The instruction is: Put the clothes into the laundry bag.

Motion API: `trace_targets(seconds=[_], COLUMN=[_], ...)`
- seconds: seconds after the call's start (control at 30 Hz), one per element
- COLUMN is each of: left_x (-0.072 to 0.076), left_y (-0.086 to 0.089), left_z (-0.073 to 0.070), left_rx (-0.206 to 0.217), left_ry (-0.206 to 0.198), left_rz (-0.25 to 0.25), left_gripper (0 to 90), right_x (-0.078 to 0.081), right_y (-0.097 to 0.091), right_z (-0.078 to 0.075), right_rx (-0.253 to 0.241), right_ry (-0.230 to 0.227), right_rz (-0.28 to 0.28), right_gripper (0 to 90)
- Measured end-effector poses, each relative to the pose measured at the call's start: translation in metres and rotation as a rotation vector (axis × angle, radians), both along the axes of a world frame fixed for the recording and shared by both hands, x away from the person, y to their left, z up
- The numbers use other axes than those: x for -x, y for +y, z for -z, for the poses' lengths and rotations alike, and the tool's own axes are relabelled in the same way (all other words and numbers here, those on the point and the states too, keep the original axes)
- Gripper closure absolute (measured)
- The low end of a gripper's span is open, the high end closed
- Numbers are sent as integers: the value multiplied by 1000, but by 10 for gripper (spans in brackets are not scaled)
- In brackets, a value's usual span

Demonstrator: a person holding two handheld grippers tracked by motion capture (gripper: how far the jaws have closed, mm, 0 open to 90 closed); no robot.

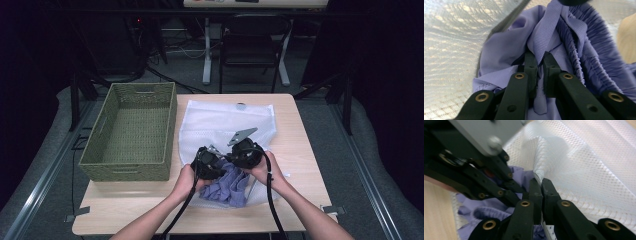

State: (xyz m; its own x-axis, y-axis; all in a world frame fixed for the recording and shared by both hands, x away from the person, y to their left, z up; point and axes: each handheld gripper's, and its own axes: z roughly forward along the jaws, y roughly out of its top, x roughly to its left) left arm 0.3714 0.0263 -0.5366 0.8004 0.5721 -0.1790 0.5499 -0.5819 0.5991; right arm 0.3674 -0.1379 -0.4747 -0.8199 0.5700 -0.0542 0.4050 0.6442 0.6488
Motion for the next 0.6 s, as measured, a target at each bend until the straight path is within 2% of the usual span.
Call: trace_targets(seconds=[0.03,0.07,0.13,0.17,0.2,0.23,0.37,0.47,0.5,0.6], left_x=[-1,-1,-1,-2,-1,0,6,6,5,2], left_y=[2,2,5,8,8,9,18,26,28,30], left_z=[-1,-1,-5,-8,-9,-12,-24,-25,-23,-15], left_rx=[-20,-8,-10,-24,-14,-21,-45,-54,-74,-86], left_ry=[-4,-4,1,-3,-1,-8,-36,-43,-47,-11], left_rz=[10,-10,-7,9,-7,-2,-30,-56,-75,-81], left_gripper=[811,796,754,704,665,647,472,416,406,418], right_x=[0,1,0,0,-1,-1,-2,-3,-3,-4], right_y=[0,1,0,0,-1,-2,-6,-7,-8,-7], right_z=[0,1,4,5,7,7,10,9,9,10], right_rx=[1,-2,10,14,14,20,19,34,33,26], right_ry=[4,11,21,26,26,29,32,31,32,29], right_rz=[-5,-10,-10,-9,-4,-5,8,4,7,17], right_gripper=[882,882,882,882,882,882,882,882,882,882])
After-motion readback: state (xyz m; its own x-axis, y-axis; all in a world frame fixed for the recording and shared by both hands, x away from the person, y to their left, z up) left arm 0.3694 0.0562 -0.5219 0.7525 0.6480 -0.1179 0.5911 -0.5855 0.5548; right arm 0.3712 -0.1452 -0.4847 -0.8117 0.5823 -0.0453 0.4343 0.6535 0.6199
